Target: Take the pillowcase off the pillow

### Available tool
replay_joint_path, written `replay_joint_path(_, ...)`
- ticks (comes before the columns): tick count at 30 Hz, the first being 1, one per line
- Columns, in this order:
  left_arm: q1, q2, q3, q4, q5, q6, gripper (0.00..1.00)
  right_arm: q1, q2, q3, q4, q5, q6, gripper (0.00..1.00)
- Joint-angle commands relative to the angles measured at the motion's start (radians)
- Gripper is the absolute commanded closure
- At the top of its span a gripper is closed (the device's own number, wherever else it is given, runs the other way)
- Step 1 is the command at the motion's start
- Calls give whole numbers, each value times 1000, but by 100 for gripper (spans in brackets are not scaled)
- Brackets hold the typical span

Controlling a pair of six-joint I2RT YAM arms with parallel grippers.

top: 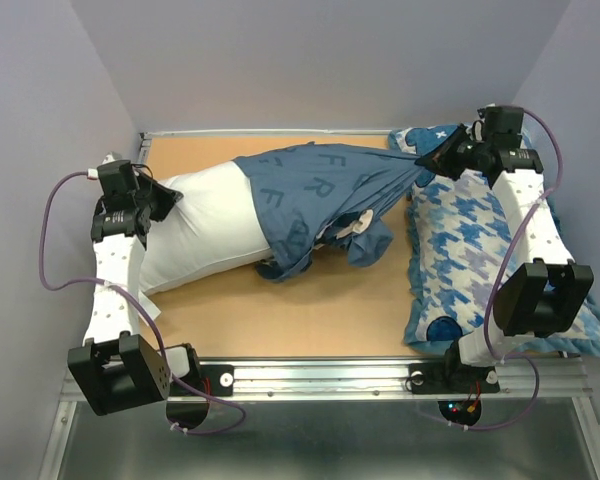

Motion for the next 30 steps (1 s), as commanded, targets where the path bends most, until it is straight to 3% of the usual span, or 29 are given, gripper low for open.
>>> replay_joint_path(1, 146, -4, 92, 73, -338, 91, 100, -172, -69, 172, 72, 225, -31, 99)
replay_joint_path(12, 216, 50, 120, 81, -316, 94, 100, -253, -84, 278, 9, 138, -10, 99)
replay_joint_path(21, 216, 56, 132, 109, -217, 85, 100, -253, -87, 344, 9, 45, 9, 99)
replay_joint_path(30, 216, 93, 157, 103, -219, 83, 100, -313, -97, 408, -14, 6, 26, 99)
